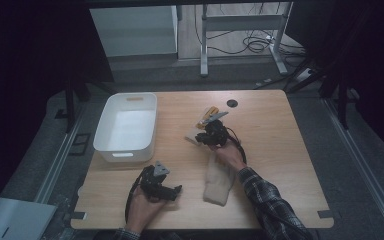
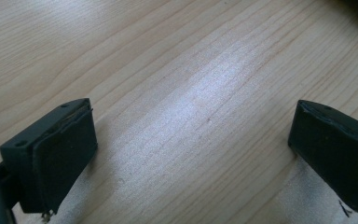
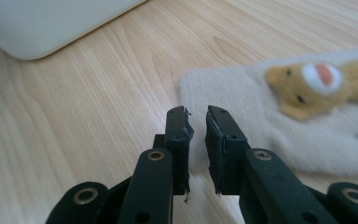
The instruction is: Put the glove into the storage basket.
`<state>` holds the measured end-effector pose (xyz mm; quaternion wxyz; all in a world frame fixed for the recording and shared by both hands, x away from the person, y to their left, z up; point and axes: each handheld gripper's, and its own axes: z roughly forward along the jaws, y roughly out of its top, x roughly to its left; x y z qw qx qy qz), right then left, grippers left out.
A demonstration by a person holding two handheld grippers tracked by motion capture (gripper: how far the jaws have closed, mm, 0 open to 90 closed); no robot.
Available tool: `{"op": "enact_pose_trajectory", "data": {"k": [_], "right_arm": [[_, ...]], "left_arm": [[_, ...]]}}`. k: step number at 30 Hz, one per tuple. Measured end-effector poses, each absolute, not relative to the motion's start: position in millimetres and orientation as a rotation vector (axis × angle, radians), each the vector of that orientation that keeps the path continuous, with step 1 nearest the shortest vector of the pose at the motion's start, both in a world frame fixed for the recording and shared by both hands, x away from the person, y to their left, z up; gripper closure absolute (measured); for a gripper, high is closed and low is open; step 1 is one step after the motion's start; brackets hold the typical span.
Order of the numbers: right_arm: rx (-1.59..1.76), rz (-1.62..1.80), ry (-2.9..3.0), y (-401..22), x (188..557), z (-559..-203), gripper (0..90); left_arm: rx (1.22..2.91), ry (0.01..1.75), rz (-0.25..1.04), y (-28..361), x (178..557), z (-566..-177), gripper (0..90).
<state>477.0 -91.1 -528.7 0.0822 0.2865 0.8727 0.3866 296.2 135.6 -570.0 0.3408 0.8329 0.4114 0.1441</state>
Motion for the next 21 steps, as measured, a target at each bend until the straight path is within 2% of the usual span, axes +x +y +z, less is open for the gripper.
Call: {"op": "enact_pose_trajectory", "data": {"k": [9, 21], "right_arm": [[0.839, 1.102, 2.621, -80.1, 484.9, -540.4, 77.8], [0.855, 1.094, 2.641, -121.7, 468.1, -538.0, 77.0]], "left_arm": [[2.167, 1.071, 0.375, 135.5, 296.2, -570.0, 1.0], [2.167, 1.070, 0.375, 135.5, 296.2, -570.0, 1.0]]}}
